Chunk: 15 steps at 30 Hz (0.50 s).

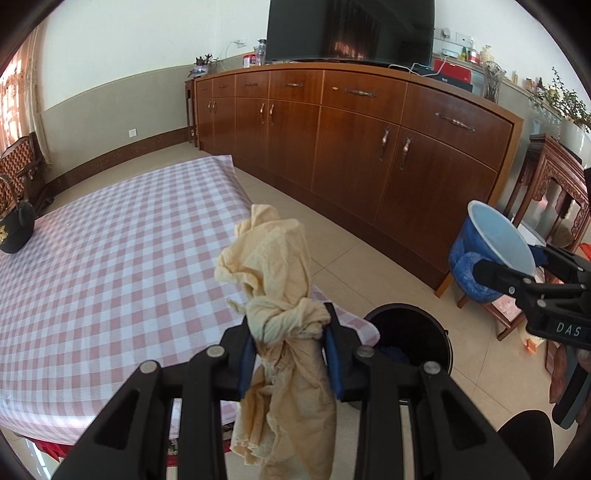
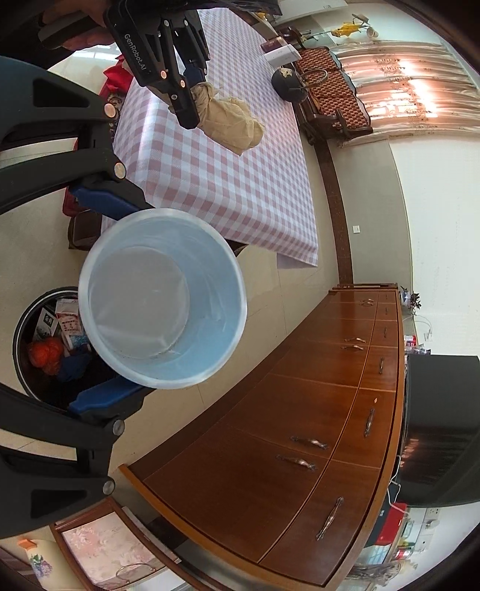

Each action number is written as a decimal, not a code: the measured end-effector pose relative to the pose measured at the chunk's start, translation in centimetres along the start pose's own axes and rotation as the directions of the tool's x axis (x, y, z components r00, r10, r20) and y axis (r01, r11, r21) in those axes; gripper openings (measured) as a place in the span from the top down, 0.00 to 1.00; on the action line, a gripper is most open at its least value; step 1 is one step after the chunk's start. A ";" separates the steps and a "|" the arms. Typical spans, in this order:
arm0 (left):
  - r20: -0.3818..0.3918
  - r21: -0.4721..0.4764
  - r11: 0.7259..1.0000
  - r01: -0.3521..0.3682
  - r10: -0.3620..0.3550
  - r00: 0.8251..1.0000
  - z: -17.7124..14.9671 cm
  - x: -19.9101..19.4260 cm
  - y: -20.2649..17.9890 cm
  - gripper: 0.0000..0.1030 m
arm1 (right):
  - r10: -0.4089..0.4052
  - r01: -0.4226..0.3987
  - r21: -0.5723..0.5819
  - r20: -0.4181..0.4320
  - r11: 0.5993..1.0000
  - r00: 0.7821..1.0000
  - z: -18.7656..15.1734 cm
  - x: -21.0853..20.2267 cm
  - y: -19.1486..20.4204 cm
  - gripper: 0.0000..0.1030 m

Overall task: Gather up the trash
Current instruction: 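Carry the beige cloth and blue-white bowl with both tools over the black bucket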

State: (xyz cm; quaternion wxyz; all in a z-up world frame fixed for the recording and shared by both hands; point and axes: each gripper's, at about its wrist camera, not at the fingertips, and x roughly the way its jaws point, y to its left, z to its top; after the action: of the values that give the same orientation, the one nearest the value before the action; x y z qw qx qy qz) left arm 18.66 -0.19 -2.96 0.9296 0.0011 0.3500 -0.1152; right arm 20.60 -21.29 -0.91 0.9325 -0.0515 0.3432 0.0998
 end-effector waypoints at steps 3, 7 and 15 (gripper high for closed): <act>-0.009 0.022 0.999 0.029 -0.029 1.000 0.0 0.7 -2.0 0.67 | -0.024 0.024 0.026 -0.007 0.999 1.000 -0.9 -0.5 -1.8 0.26; -0.016 0.042 0.996 0.082 -0.082 0.997 -0.2 1.5 -4.3 0.67 | -0.051 0.052 0.043 -0.025 0.998 0.998 -2.5 -1.0 -4.0 0.26; -0.098 0.089 0.977 0.193 -0.184 0.978 -1.7 4.9 -9.2 0.67 | -0.078 0.084 0.093 -0.073 0.992 0.994 -6.0 0.0 -8.7 0.25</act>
State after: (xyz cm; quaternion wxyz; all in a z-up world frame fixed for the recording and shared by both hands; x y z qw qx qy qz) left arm 19.12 -10.08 -6.68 0.8968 0.0189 0.3836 -0.2197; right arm 18.78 -30.76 -5.24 0.9247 -0.0239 0.3774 0.0434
